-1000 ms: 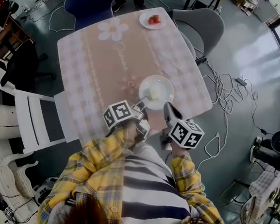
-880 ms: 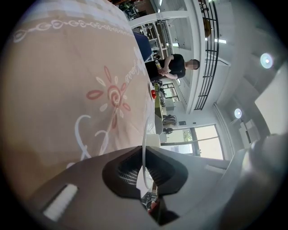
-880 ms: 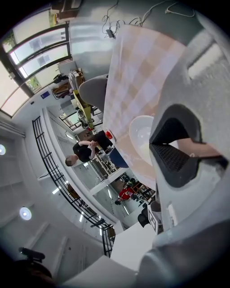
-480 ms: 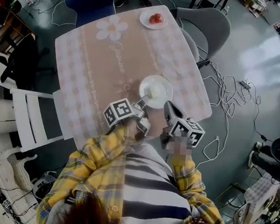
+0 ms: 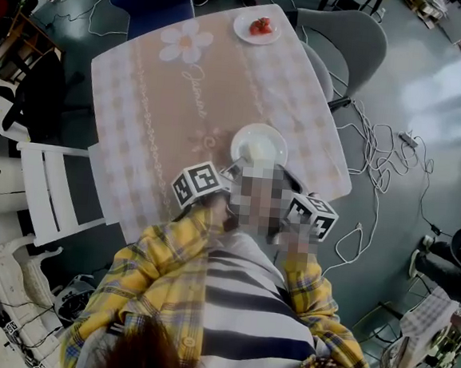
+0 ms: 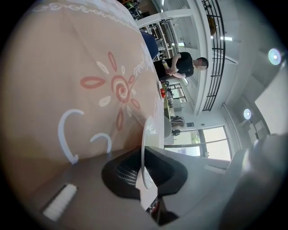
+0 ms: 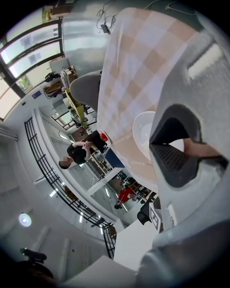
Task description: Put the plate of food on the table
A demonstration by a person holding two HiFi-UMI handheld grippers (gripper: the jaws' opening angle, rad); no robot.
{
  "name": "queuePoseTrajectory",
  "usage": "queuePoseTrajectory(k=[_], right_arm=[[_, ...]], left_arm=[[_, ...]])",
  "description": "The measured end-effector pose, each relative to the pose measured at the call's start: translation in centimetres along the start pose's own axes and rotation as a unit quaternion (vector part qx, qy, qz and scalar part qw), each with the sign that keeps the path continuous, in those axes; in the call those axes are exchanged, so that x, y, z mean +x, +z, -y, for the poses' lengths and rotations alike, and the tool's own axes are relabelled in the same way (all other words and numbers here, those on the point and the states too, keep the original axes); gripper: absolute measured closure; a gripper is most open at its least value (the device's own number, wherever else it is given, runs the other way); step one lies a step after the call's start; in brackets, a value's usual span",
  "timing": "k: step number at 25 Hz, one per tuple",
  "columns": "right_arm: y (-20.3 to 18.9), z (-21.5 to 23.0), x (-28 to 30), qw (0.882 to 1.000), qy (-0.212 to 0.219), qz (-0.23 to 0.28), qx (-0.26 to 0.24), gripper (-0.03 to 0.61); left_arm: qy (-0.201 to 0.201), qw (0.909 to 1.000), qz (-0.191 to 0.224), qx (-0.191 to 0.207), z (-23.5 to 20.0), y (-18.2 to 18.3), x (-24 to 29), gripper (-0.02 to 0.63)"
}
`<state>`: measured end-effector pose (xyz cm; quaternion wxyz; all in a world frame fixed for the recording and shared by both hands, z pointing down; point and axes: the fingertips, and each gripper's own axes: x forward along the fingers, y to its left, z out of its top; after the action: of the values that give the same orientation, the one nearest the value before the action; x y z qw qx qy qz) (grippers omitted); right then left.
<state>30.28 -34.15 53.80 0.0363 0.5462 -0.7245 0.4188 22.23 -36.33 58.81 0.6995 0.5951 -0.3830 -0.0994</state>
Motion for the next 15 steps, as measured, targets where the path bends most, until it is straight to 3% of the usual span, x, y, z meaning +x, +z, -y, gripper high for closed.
queuePoseTrajectory(k=[8,15], right_arm=[[-0.02,-0.16,0.24,1.000,0.004,-0.001,0.002,0.581],[0.00,-0.36,0.35,1.000,0.007,-0.001,0.004,0.581]], left_arm=[[-0.011,0.9996,-0.012,0.024,0.65,0.19,0.08,0.601],[-0.006,0.9995,-0.030,0.011,0.45,0.07,0.04,0.589]])
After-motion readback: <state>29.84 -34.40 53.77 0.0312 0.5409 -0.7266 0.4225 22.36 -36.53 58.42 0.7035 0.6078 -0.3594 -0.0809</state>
